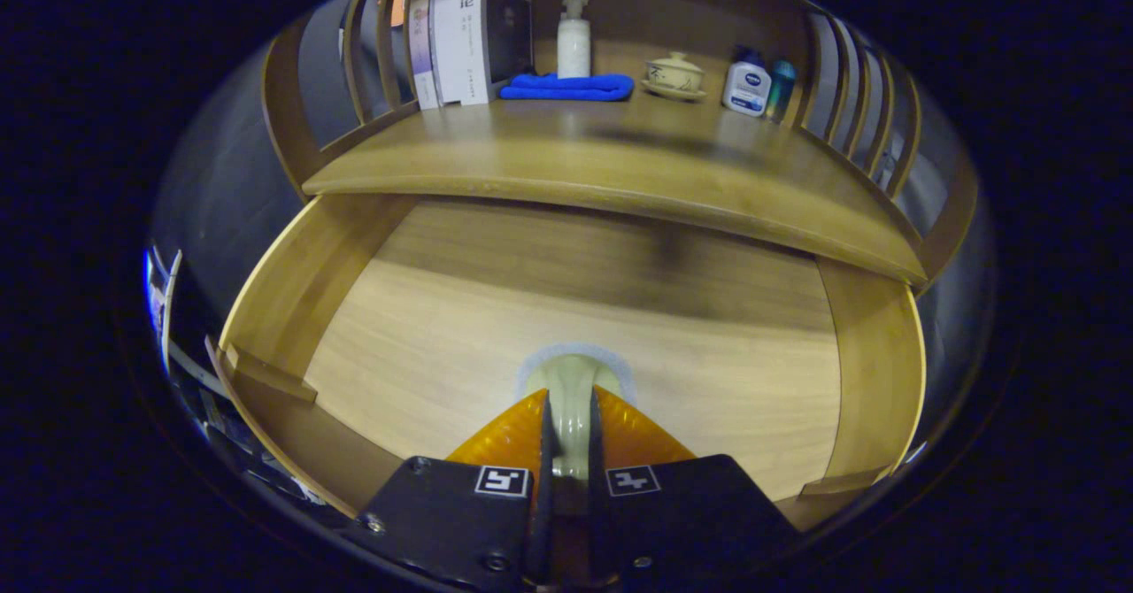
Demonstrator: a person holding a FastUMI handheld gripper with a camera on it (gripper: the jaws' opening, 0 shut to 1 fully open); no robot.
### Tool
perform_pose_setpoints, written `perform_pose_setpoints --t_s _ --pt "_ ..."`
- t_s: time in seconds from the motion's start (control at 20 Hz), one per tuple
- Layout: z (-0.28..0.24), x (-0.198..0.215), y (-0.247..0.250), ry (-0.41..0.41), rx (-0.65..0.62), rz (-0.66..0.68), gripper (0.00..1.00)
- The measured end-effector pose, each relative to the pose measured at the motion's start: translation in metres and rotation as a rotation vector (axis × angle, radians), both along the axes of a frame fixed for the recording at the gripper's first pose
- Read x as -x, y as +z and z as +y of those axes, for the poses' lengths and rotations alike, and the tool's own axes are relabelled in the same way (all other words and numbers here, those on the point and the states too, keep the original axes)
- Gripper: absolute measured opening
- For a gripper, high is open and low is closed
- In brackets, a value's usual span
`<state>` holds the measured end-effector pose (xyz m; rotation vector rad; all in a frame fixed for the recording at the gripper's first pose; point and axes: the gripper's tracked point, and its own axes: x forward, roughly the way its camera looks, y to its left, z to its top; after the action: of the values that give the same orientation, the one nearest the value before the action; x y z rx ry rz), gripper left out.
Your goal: Pull open the drawer, take out the items inside it, and place them on the countertop above the cabinet.
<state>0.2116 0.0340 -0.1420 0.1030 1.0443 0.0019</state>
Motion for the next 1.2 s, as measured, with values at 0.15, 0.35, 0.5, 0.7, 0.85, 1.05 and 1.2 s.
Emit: perform_pose_setpoints --t_s 0.15,0.35,0.5,0.7,0.85,1.05,1.2 --pt "-0.008 -0.007 0.017 -0.015 0.009 -0.033 0.19" --pt "-0.02 -0.009 0.047 -0.015 0.034 -0.072 0.19" --pt "-0.03 -0.012 0.07 -0.015 0.06 -0.11 0.18" --pt "-0.039 -0.022 0.099 -0.033 0.058 -0.151 0.18" --pt "-0.052 -0.039 0.118 -0.065 0.074 -0.186 0.19" --pt "-0.061 -0.076 0.134 -0.108 0.06 -0.225 0.18" --pt "-0.069 -0.104 0.136 -0.113 0.086 -0.23 0.18"
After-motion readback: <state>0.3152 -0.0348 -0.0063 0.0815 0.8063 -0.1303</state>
